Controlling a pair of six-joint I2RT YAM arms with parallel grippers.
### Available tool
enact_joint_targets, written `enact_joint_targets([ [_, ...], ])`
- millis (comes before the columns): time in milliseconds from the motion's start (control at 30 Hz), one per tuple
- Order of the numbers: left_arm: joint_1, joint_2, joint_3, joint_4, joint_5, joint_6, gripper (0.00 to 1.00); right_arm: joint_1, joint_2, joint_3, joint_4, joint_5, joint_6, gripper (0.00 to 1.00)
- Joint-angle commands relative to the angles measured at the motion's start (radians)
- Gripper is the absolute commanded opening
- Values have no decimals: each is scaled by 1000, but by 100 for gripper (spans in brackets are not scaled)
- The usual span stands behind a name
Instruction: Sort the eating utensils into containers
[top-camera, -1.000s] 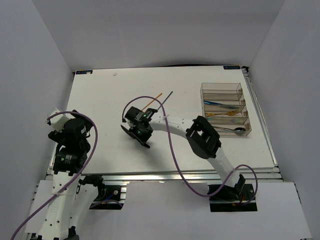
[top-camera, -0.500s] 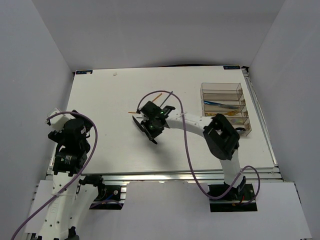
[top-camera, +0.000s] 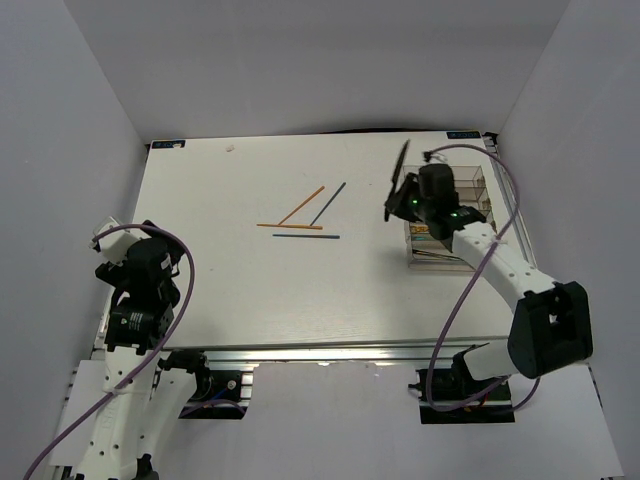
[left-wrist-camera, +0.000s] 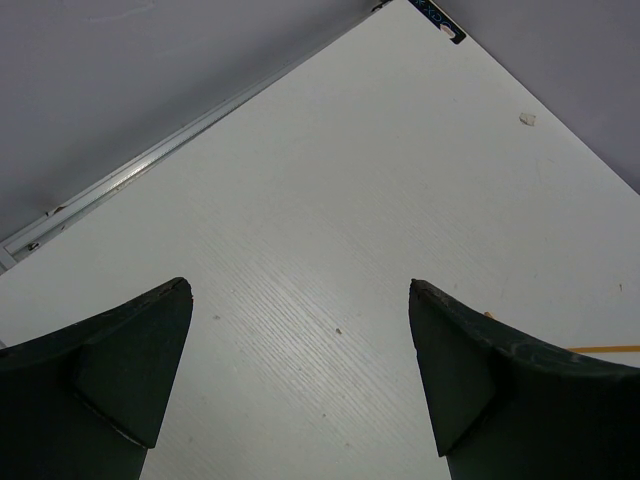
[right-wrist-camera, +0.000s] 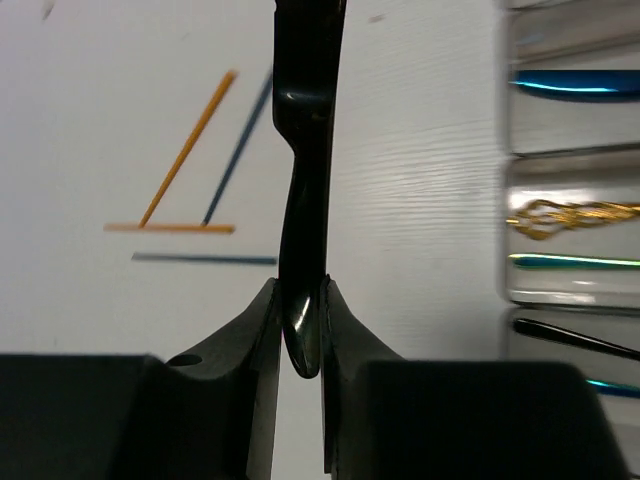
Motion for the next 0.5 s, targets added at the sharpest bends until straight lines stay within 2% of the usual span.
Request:
enact_joint_targets([
  [0,4,-4,12,4,6,4,98,-120,-69,-84,142,81,174,0],
  [33,4,-4,11,6,6,4,98,-161,-80,-112,199,103,235,0],
  [133,4,-3,9,6,8,4,98,-201,-86,-127,227,229,333,0],
  [267,4,-1,9,7,11,6,98,-224,-39,-156,250,379,549,0],
  [467,4,8,6,16,29,14,98,-238,64,-112,284,448,721,0],
])
